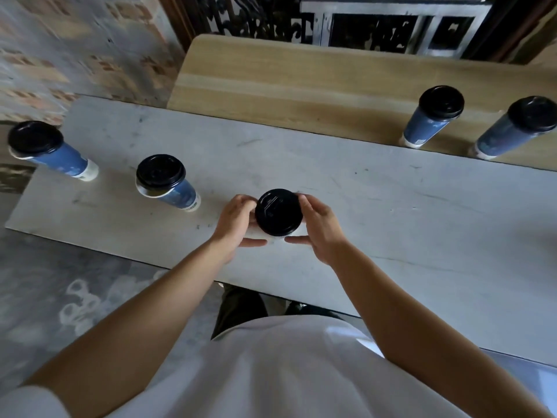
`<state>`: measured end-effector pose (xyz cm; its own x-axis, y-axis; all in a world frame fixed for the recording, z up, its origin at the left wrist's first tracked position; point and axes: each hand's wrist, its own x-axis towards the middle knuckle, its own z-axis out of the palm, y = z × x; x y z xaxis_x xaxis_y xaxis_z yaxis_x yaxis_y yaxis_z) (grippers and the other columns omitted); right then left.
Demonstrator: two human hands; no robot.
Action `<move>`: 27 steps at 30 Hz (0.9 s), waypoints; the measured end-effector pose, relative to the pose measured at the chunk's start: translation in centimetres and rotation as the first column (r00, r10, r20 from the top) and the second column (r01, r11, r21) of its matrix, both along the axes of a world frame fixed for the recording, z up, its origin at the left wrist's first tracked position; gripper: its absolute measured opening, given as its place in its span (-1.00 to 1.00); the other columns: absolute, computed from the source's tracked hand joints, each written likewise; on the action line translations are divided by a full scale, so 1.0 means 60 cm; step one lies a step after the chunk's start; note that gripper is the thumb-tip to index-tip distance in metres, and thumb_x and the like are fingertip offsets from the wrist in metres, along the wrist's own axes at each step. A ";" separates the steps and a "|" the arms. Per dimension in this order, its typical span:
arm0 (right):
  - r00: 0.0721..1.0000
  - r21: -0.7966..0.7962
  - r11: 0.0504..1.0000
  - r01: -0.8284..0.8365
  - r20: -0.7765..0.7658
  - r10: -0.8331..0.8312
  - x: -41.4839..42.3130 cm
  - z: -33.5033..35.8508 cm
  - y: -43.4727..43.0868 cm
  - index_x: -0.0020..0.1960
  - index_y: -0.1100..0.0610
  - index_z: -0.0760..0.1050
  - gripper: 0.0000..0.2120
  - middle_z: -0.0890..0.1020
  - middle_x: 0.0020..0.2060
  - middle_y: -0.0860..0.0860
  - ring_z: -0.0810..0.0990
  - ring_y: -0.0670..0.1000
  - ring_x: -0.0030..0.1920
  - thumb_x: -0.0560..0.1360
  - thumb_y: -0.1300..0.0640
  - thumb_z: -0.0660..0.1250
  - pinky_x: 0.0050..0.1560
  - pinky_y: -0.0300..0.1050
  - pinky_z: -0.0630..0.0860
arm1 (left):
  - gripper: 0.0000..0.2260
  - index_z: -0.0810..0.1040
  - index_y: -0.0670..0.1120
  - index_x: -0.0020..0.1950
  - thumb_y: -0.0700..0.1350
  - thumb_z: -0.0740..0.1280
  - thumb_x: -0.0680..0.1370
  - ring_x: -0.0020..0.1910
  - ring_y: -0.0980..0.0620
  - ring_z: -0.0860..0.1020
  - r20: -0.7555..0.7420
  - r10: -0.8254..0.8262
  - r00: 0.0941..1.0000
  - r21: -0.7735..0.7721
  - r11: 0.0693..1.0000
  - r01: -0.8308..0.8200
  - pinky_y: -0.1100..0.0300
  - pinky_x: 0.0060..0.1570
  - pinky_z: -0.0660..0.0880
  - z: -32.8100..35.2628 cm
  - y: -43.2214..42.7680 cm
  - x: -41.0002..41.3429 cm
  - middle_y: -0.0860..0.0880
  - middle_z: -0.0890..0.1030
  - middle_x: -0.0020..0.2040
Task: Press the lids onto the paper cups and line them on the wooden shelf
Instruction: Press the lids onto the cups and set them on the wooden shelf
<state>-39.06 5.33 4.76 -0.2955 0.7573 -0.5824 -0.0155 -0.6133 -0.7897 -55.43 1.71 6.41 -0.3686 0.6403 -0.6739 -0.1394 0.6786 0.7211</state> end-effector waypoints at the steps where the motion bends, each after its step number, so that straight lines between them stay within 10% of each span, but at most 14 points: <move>1: 1.000 0.009 1.000 -0.012 0.019 0.012 -0.004 0.000 0.004 0.11 -0.02 0.62 -0.75 0.64 0.16 0.07 0.59 0.10 0.22 0.69 0.00 0.17 -0.07 0.26 0.68 | -0.84 0.54 -0.06 0.09 -0.04 0.21 0.63 0.03 -0.06 0.67 0.015 -0.027 1.000 -0.035 0.999 0.027 -0.15 -0.16 0.69 0.002 0.003 -0.006 -0.15 0.64 0.13; 6: 0.995 0.024 0.998 -0.064 0.081 0.062 -0.011 0.001 0.018 0.19 0.07 0.60 -0.72 0.65 0.10 0.06 0.63 0.03 0.11 0.70 0.05 0.13 -0.09 0.29 0.67 | -0.71 0.56 0.06 0.10 0.25 0.26 0.60 -0.07 0.03 0.72 0.138 -0.067 0.988 -0.101 0.991 0.082 -0.14 -0.14 0.68 0.001 0.008 -0.016 0.00 0.68 0.07; 27: 0.983 -0.102 0.989 0.110 0.157 -0.093 -0.040 0.028 -0.009 0.20 0.12 0.58 -0.72 0.61 0.20 0.14 0.60 0.20 0.23 0.70 0.03 0.15 -0.06 0.31 0.66 | -0.74 0.65 0.08 0.12 0.12 0.19 0.68 0.17 -0.01 0.63 0.254 -0.171 0.952 0.074 0.985 0.158 -0.05 -0.13 0.69 -0.018 0.005 -0.027 -0.02 0.65 0.22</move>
